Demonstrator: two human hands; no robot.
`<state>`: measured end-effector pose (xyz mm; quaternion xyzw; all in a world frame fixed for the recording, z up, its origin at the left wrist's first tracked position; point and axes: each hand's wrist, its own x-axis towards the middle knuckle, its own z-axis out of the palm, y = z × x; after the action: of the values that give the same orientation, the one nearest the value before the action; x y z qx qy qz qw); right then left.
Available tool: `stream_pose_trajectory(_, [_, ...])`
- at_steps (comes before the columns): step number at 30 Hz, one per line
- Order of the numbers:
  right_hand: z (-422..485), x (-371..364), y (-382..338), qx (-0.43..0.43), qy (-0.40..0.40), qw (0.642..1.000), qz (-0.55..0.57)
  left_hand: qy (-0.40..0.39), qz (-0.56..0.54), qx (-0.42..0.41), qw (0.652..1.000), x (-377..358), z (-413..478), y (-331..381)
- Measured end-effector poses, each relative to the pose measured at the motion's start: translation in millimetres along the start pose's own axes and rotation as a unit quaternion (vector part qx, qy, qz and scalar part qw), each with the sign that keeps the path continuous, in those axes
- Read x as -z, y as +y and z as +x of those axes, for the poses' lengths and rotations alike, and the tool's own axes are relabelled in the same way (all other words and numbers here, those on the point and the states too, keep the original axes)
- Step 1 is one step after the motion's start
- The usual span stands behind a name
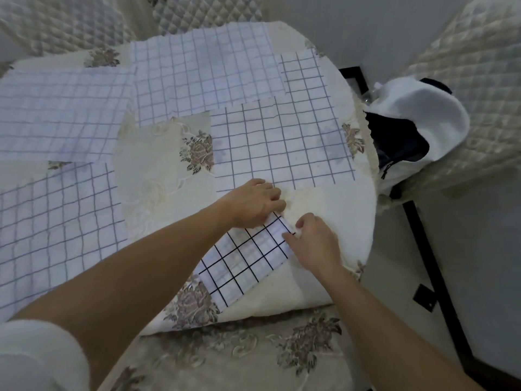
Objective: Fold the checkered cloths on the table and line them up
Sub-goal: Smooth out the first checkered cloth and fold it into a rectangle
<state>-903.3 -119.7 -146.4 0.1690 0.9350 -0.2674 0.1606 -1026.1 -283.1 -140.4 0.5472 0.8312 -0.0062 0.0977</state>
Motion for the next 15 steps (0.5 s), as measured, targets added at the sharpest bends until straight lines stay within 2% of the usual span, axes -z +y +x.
stream_pose_trajectory(3, [3.8, -0.3, -1.1, -0.005, -0.027, 1.0, 0.006, 0.001, -0.016, -0.012, 1.0, 2.3, 4.0, -0.8])
stream_pose_trajectory(7, [9.4, 4.2, 1.4, 0.01, -0.047, 0.998, 0.036, -0.06, -0.018, 0.0, 0.998, 9.2, 9.4, -3.9])
stream_pose_trajectory(8, [12.4, 7.5, 2.4, 0.016, -0.045, 0.998, 0.051, -0.055, -0.022, 0.008, 0.998, 10.9, 9.6, -4.4])
stream_pose_trajectory(10, [20.8, 16.7, 5.7, 0.031, -0.032, 0.997, 0.069, -0.015, -0.024, 0.03, 0.999, 12.2, 10.1, -4.0])
stream_pose_trajectory(14, [41.0, 38.3, 14.0, 0.063, -0.01, 0.993, 0.097, 0.129, 0.008, 0.118, 0.985, 21.1, 1.8, 13.6])
stream_pose_trajectory(15, [46.0, 42.7, 15.6, 0.064, -0.007, 0.992, 0.107, 0.151, -0.003, 0.119, 0.981, 22.4, -4.8, 23.4])
